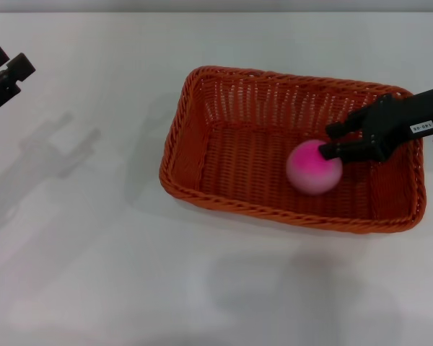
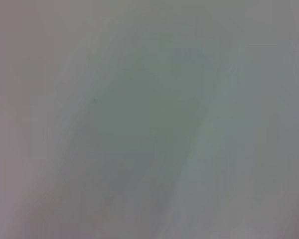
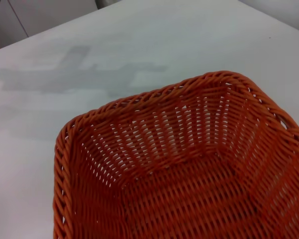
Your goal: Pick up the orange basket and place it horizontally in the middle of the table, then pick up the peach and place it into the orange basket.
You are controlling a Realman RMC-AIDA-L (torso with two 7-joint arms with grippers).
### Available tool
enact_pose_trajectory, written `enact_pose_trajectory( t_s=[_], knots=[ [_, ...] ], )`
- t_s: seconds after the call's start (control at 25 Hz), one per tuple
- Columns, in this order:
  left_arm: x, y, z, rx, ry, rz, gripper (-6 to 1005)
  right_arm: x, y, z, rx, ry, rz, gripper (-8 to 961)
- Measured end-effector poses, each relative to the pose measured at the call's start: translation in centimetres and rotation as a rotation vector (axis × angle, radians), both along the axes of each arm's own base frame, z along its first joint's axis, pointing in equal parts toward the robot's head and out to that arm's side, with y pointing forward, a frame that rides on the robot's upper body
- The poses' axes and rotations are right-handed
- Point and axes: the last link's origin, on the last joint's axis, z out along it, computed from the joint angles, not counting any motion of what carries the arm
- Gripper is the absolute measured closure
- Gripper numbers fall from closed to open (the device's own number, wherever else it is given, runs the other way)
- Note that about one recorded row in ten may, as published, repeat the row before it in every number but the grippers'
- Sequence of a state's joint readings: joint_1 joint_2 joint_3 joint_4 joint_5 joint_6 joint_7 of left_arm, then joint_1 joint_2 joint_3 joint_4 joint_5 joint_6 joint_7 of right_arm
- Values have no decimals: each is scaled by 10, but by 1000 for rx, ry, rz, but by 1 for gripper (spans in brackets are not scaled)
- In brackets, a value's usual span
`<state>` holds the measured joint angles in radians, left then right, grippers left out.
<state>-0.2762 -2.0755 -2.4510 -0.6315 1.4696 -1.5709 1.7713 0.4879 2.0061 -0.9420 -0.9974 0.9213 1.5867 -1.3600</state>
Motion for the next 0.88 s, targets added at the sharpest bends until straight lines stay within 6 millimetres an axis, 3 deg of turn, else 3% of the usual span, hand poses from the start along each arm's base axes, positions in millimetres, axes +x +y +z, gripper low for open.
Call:
enact_pose_trajectory(
  t_s=[0.2,0.36,0.48,0.68,0.88],
  knots=[
    [-1,0,0,0,-1,2,271,2,0,3,19,11,-12,568],
    [-3,-2,0,12,4,8,271,7,1,20,83,48,-34,488],
    [-8,-4,3,47,19,18,272,16,0,42,171,94,-42,273],
    [-21,-10,11,133,63,54,271,41,-14,81,407,220,-33,212],
    [-40,-20,19,286,96,107,268,73,-37,95,652,338,-18,211]
  ],
)
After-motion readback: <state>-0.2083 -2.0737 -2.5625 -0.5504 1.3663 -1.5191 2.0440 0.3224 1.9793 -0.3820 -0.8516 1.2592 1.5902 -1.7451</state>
